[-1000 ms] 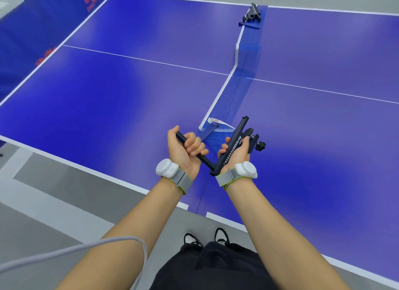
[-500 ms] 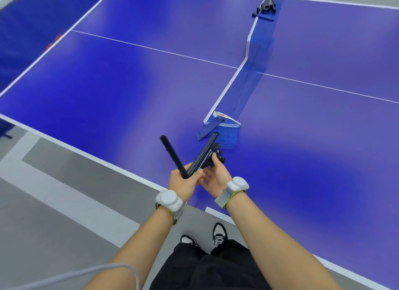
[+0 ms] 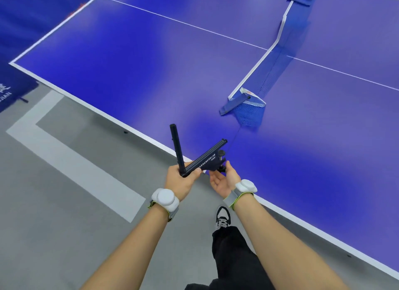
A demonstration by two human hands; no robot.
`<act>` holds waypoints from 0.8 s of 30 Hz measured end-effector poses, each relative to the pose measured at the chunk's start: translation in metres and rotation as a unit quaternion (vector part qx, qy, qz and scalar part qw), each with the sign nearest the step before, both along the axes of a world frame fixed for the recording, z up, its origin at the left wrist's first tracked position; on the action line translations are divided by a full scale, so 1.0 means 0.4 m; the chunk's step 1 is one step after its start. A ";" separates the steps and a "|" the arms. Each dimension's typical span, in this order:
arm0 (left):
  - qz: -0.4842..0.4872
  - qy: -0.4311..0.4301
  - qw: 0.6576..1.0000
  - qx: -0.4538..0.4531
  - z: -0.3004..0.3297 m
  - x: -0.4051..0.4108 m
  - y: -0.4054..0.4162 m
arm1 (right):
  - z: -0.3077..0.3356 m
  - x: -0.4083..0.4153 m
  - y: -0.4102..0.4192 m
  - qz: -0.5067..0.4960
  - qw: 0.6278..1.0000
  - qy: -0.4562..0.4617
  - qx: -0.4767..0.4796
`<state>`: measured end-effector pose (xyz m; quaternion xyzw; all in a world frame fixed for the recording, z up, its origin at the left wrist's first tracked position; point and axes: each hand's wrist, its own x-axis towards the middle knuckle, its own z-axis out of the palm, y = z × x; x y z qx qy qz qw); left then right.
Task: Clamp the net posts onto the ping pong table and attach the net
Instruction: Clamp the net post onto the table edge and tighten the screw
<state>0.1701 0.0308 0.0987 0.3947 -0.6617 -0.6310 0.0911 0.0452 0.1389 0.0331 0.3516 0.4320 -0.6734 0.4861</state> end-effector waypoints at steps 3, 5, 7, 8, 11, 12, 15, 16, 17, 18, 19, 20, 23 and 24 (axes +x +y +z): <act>-0.024 0.028 0.999 -0.026 -0.004 0.075 0.019 | -0.035 0.060 0.009 0.012 1.000 0.014 -0.001; -0.030 0.037 0.998 -0.036 -0.019 0.123 0.030 | -0.044 0.092 0.020 0.021 0.999 0.024 -0.003; -0.005 0.060 0.998 -0.020 -0.033 0.168 0.044 | -0.054 0.123 0.034 0.020 0.999 0.038 -0.015; 0.012 0.071 0.997 -0.001 -0.039 0.185 0.055 | -0.067 0.140 0.042 0.017 0.998 0.047 -0.022; 0.035 0.073 0.997 0.016 -0.087 0.234 0.081 | -0.106 0.199 0.062 0.007 0.999 0.045 -0.029; 0.040 0.071 0.997 0.010 -0.108 0.248 0.089 | -0.127 0.218 0.072 0.008 0.998 0.046 -0.029; 0.049 0.080 0.995 -0.021 -0.170 0.271 0.114 | -0.212 0.259 0.086 0.024 0.995 0.084 -0.043; 0.058 0.081 0.995 -0.031 -0.180 0.279 0.116 | -0.224 0.272 0.085 0.031 0.994 0.095 -0.046; 0.067 0.083 0.993 -0.044 -0.210 0.286 0.124 | -0.251 0.286 0.083 0.032 0.992 0.109 -0.058; 0.076 0.088 0.992 -0.055 -0.243 0.293 0.134 | -0.290 0.295 0.085 0.029 0.990 0.124 -0.068; 0.078 0.095 0.990 -0.068 -0.280 0.292 0.139 | -0.336 0.296 0.084 0.022 0.987 0.139 -0.083; 0.084 0.106 0.988 -0.081 -0.329 0.284 0.141 | -0.389 0.290 0.079 0.016 0.983 0.155 -0.099; 0.098 0.157 0.975 -0.122 -0.437 0.260 0.135 | -0.508 0.263 0.052 0.015 0.969 0.202 -0.140; 0.095 0.181 0.969 -0.136 -0.462 0.253 0.137 | -0.544 0.249 0.040 0.016 0.962 0.226 -0.155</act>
